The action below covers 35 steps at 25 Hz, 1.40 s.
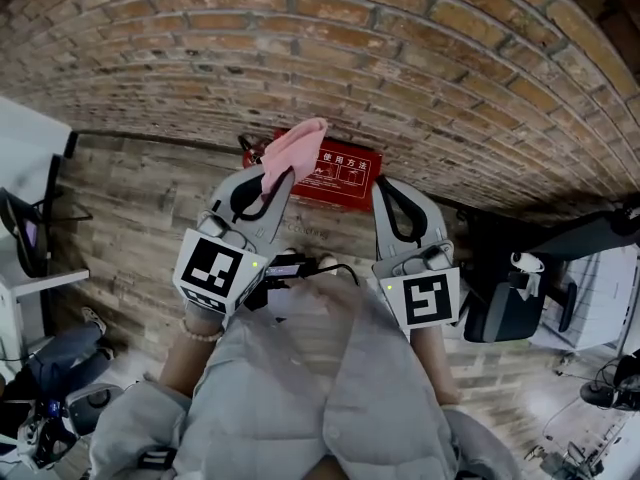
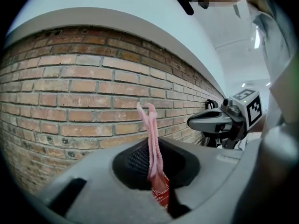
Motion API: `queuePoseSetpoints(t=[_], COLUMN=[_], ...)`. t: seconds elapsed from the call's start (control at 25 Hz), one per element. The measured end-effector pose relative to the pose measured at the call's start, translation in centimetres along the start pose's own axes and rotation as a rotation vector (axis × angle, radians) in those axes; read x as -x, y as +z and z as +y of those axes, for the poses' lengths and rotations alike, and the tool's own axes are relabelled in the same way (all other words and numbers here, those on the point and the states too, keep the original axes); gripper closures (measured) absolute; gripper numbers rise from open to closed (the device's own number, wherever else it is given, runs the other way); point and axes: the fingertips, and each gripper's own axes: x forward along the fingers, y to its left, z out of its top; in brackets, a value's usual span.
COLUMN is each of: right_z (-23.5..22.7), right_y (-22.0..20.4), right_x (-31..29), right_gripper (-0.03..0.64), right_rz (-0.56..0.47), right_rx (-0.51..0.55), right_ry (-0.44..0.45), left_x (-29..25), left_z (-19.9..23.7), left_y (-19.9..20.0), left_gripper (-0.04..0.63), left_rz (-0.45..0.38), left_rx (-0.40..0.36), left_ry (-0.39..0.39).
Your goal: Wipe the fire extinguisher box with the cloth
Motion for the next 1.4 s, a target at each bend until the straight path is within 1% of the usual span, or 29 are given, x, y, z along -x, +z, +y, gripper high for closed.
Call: queuePoseSetpoints(t=[0.2, 0.44, 0.8, 0.96, 1.12, 1.24, 1.4], right_z=[0.1, 0.1, 0.0, 0.3, 0.7, 0.9, 1.1], right_y=[-0.1, -0.2, -0.3, -0.5, -0.8, -1.0, -1.4], right_x=[-0.1, -0.2, 0.0, 0.1, 0.1, 0.2, 0.2], right_gripper=[0.609, 0.609, 0.609, 0.611, 0.609, 0.611, 0.611], right_rz=[0.002, 0.005, 0.005, 0.01, 0.021, 0.028, 0.039], right_rx=[0.002, 0.014, 0.022, 0.02, 0.01, 0.004, 0.009], right_ry=[0.009, 0.017, 0.008, 0.007, 0.012, 0.016, 0.02], left_x=[-0.5, -0.9, -0.8, -0.5, -0.3, -0.2, -0.4], left_z=[-0.7, -1.3, -1.4, -1.5, -1.7, -1.9, -2.1], left_y=[0.4, 0.6, 0.4, 0.1, -0.3, -0.6, -0.8], left_gripper=[0.583, 0.583, 0.583, 0.583, 0.583, 0.583, 0.583], left_rz=[0.001, 0.001, -0.004, -0.002, 0.009, 0.019, 0.024], left_rx=[-0.032, -0.029, -0.011, -0.025, -0.01, -0.017, -0.008], left_ry=[-0.018, -0.034, -0.029, -0.036, -0.039, -0.042, -0.048])
